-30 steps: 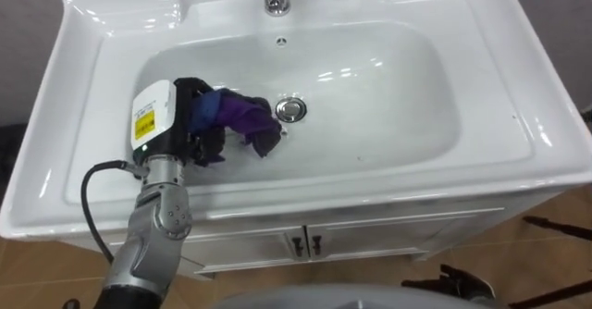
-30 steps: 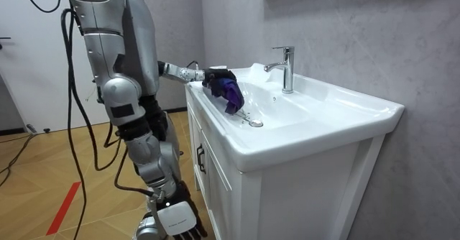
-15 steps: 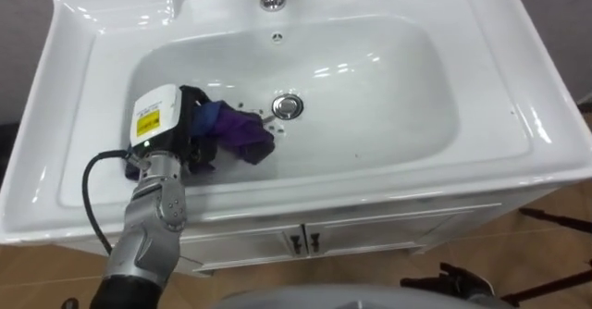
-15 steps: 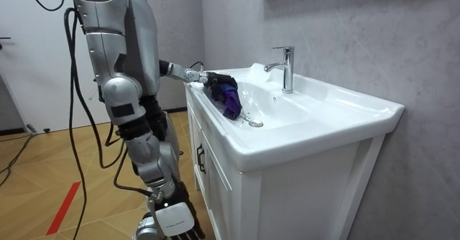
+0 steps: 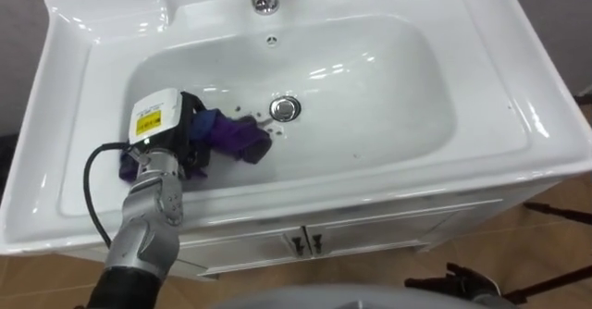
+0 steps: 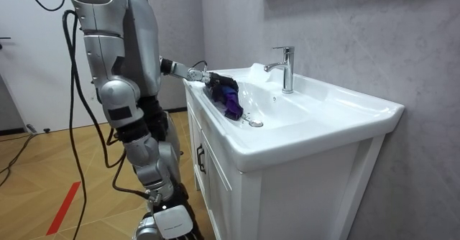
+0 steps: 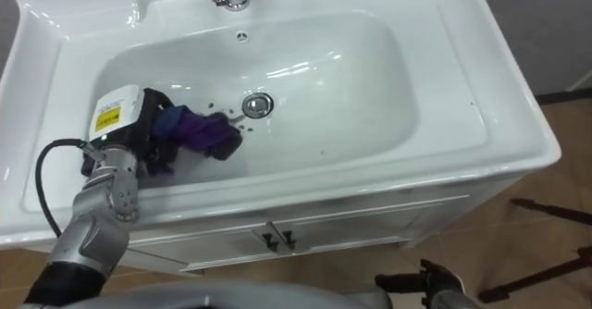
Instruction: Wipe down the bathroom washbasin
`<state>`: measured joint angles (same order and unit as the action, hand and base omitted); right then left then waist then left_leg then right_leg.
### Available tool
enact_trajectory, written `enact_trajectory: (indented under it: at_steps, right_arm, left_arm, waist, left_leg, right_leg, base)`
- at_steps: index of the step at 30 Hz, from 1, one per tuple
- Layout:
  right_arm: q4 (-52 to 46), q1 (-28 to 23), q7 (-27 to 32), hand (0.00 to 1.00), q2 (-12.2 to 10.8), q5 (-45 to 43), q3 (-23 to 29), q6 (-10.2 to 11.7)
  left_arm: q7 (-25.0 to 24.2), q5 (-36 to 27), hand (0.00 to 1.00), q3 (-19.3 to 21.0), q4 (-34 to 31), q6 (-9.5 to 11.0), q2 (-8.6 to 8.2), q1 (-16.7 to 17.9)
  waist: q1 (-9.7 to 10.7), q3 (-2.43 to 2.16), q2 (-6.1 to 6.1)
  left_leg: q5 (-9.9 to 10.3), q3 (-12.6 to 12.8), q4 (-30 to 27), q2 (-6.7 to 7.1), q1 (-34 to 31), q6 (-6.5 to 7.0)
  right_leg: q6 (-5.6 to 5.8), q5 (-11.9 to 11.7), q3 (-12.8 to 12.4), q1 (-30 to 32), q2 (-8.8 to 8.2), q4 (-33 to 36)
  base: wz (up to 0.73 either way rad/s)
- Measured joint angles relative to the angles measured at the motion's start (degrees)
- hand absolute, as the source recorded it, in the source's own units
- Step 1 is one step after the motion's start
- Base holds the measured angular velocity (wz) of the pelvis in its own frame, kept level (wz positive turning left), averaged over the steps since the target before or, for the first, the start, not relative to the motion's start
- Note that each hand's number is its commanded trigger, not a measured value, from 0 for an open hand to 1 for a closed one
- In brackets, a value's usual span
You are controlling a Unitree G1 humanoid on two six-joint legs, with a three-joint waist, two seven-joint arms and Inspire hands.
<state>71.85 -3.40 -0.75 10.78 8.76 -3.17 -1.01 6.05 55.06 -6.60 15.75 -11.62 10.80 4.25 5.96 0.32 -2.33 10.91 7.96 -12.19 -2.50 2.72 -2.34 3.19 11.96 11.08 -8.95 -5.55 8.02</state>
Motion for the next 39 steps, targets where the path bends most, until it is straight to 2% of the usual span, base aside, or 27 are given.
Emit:
enact_trajectory:
  at_steps: [4, 8, 13, 17, 20, 21, 23, 30, 34, 39]
  right_arm:
    - [-0.8, -0.3, 0.4, 0.0, 0.0, -0.2, 0.0, -0.3]
    - [-0.8, -0.1, 0.8, 0.0, 0.3, -0.2, 0.0, -0.3]
    - [-2.7, -0.8, 1.9, 0.0, 0.3, -0.4, 0.0, -0.4]
    - [-3.0, -1.2, 3.0, 0.0, 0.2, -0.3, 0.0, -0.4]
    - [-2.6, -1.1, 3.3, 0.0, 0.3, -0.1, 0.0, -0.4]
    - [-2.6, -1.1, 3.4, 0.0, 0.4, -0.1, 0.0, -0.3]
    - [-2.6, -1.2, 3.6, 0.0, 0.4, -0.2, 0.0, -0.3]
    - [-2.6, -1.7, 3.1, 0.0, 0.3, -0.2, 1.7, -0.4]
    - [-2.7, -1.6, 3.1, 0.0, -0.1, 0.6, 1.8, -1.5]
    - [-2.7, -1.5, 3.1, 0.0, 0.0, 0.4, 1.9, -1.6]
  left_arm:
    - [-2.1, 2.1, 1.0, -0.3, 0.2, -1.0, 0.16, -1.6]
    - [-3.2, 2.2, 1.0, -0.3, 3.2, -1.5, 0.73, -4.3]
    - [-3.4, 5.1, 1.0, -0.4, 4.3, -1.6, 0.77, -4.5]
    - [-2.9, 5.5, 1.0, -0.4, 5.5, -1.5, 0.76, -4.5]
    - [-1.2, 5.3, 1.0, -0.4, 8.8, -0.3, 0.67, -4.9]
    - [-0.6, 5.3, 1.0, -0.5, 10.2, 0.5, 0.6, -5.0]
    - [-0.3, 5.3, 1.0, -0.5, 12.3, 1.0, 0.54, -5.5]
    - [-0.3, 5.1, 1.0, -0.2, 16.2, 1.3, 0.12, -7.1]
    - [-0.1, 3.6, 1.0, -0.2, 16.3, 1.2, 0.13, -7.1]
    - [0.0, 1.4, 1.0, 0.2, 16.5, 1.2, 0.13, -7.2]
  waist:
    - [0.3, 0.11, -0.31]
    - [0.4, 0.25, -0.9]
    - [0.4, 0.2, -1.02]
    - [0.4, 0.09, -1.16]
    - [0.4, 0.11, -1.06]
    - [0.4, -0.32, -1.21]
    - [0.4, -0.46, -1.47]
    - [0.1, -0.46, -1.34]
    - [0.0, -0.48, -0.94]
    - [-0.1, -0.48, -0.9]
  left_leg:
    - [0.0, 0.0, 0.0, -0.05, -0.1, 0.0]
    - [0.0, 0.0, 0.0, -0.08, -0.3, 0.0]
    - [0.0, 0.2, 0.0, -0.09, -0.1, 0.0]
    - [0.0, 0.5, 0.0, -0.09, 0.0, 0.01]
    - [0.0, 0.8, 0.4, -0.11, 1.1, 0.01]
    - [0.0, 0.9, 0.5, -0.11, 1.3, 0.01]
    - [0.0, 1.3, 0.9, -0.12, 2.0, 0.01]
    - [0.0, 3.1, 1.5, -0.25, 3.9, 0.01]
    - [0.0, 3.2, 1.5, -0.23, 4.0, 0.02]
    - [0.0, 3.4, 1.5, -0.23, 4.0, 0.02]
  right_leg:
    - [0.0, 0.0, 0.1, 0.0, 0.01, 0.2]
    - [0.0, 0.0, -0.1, 0.1, 0.01, 0.6]
    - [0.0, 0.0, -0.1, 0.2, -0.01, 0.6]
    - [0.0, 0.0, -0.3, 0.2, -0.04, 0.6]
    - [0.0, 0.0, -0.8, -0.1, 0.0, 0.6]
    - [0.0, 0.0, -0.9, -0.3, 0.0, 0.6]
    - [0.0, 0.0, -1.4, -0.6, 0.01, 0.6]
    - [0.07, 0.0, -3.2, -1.3, 0.08, 0.6]
    - [0.13, 0.1, -3.5, -1.2, 0.08, 0.6]
    - [0.13, 0.1, -3.8, -1.1, 0.11, 0.6]
  base:
    - [0.0]
    - [0.0]
    - [-0.01]
    - [-0.03]
    - [-0.05]
    - [-0.1]
    - [-0.1]
    - [-0.12]
    - [-0.03]
    - [-0.01]
